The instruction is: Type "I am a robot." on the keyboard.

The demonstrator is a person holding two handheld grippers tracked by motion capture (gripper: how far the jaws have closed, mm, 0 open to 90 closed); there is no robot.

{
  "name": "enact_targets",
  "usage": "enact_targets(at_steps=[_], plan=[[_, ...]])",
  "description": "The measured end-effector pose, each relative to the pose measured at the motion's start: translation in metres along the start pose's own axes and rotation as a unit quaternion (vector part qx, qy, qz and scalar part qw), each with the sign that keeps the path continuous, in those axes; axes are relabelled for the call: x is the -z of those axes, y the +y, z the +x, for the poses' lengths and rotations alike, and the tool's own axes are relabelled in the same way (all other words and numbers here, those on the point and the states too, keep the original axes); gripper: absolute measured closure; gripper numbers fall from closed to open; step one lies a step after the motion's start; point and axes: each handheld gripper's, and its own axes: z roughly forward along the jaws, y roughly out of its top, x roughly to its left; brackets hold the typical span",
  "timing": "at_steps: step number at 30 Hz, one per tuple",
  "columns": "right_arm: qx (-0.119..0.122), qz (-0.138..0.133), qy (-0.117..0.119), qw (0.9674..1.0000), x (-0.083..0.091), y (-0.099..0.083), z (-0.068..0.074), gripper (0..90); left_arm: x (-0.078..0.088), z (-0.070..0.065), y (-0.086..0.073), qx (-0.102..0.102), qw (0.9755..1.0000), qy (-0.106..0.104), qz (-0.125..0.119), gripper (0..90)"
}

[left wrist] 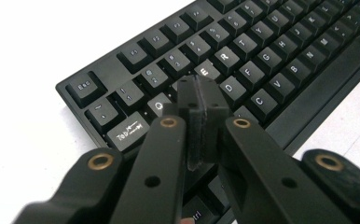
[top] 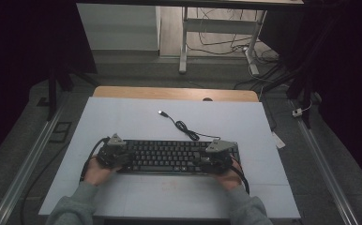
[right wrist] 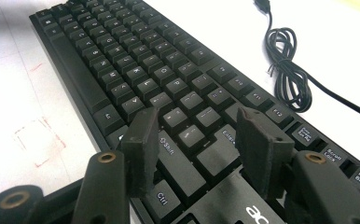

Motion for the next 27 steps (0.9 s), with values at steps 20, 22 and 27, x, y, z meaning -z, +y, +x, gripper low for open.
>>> enact_targets(at_steps=[20,22,27], plan=[[0.002,0.005,-0.003,1.0000,-0.0008,-0.0001,0.0005,49.6,-0.0072,-0.0017,-0.0025,-0.006,0.9998,0.012,0.016,88.4],[0.003,0.005,-0.003,1.0000,-0.0009,-0.0001,0.0005,49.6,-0.0091,-0.0019,-0.0033,-0.007,0.9996,0.016,0.022,88.4],[0.005,0.005,-0.002,1.0000,-0.0012,0.0000,0.0007,49.6,-0.0081,-0.0034,-0.0032,-0.010,0.9996,0.019,0.015,88.5]])
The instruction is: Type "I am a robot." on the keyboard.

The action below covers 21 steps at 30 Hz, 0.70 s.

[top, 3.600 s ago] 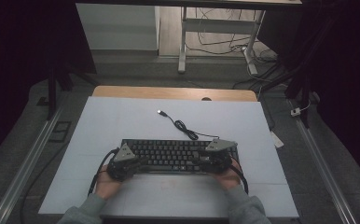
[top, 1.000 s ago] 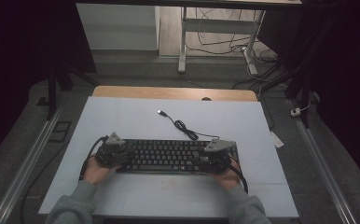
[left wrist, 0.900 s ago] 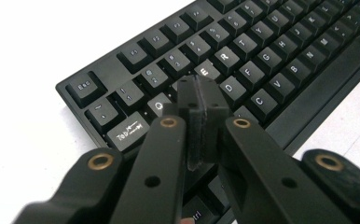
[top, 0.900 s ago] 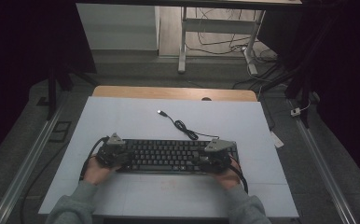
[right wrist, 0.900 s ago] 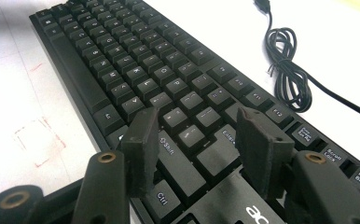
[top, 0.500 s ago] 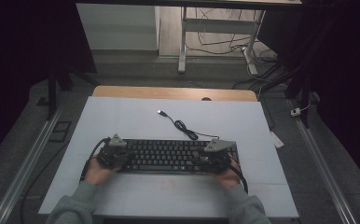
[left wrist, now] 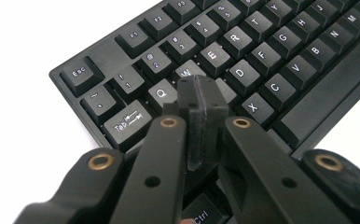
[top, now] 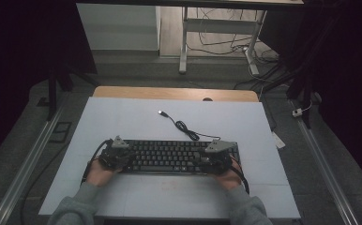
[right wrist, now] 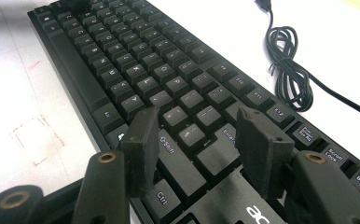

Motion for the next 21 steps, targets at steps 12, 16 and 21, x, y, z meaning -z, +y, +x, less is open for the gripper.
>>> enact_targets(at_steps=[12,16,21], plan=[[-0.001,-0.002,-0.001,1.0000,0.001,0.000,-0.001,49.6,0.025,0.001,0.000,0.016,0.9969,-0.008,-0.077,85.3],[-0.001,-0.002,-0.001,1.0000,0.001,0.000,-0.001,49.6,0.030,0.002,-0.002,0.024,0.9955,0.001,-0.092,69.6],[0.000,-0.003,-0.002,1.0000,0.001,0.000,-0.001,49.4,0.035,0.004,-0.005,0.038,0.9939,0.010,-0.103,52.1]])
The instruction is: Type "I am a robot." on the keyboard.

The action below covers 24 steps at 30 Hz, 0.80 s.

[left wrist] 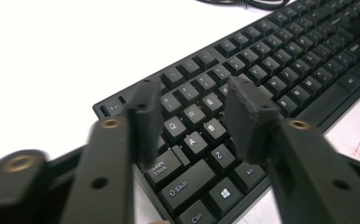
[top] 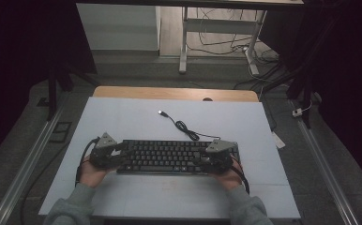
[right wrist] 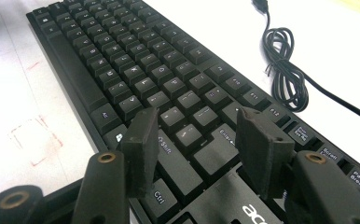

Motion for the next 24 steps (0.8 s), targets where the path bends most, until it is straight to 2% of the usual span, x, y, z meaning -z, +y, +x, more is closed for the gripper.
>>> enact_targets(at_steps=[4,24], plan=[[0.000,0.000,0.000,1.0000,0.0000,-0.0001,-0.0006,49.4,0.0012,0.0028,-0.0016,0.008,1.0000,0.004,0.000,47.0],[-0.004,-0.015,0.006,0.9999,0.0013,0.0056,0.0012,49.4,-0.0043,0.0046,-0.0030,0.016,0.9997,0.013,0.016,36.4]])
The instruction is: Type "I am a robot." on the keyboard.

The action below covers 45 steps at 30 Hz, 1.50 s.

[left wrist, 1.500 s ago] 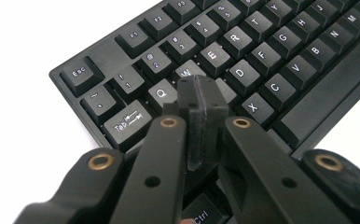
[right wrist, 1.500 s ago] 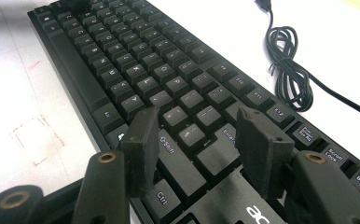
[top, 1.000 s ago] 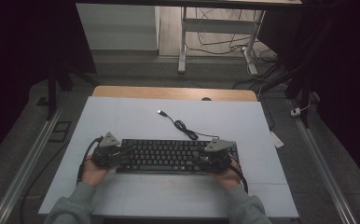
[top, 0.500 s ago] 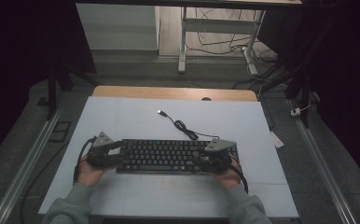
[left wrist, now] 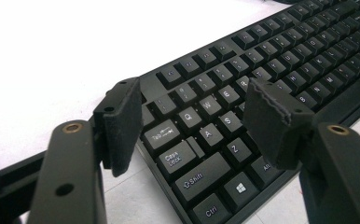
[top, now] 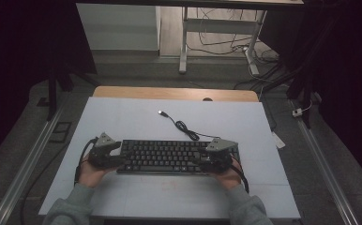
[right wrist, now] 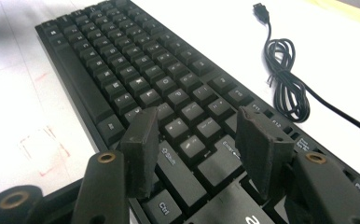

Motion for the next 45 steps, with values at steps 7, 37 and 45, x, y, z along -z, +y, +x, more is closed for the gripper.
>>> enact_targets(at_steps=[7,37,45], plan=[[-0.006,-0.014,0.006,0.9999,0.000,0.005,0.002,49.5,0.000,0.000,0.000,0.002,1.0000,0.002,0.001,34.2],[0.020,0.036,0.075,0.9963,-0.051,0.036,0.035,89.5,-0.008,-0.004,-0.001,-0.005,0.9999,0.002,0.015,33.1],[0.032,0.050,0.077,0.9953,-0.063,0.037,0.044,89.5,-0.009,-0.004,-0.002,-0.009,0.9998,0.001,0.018,33.1]])
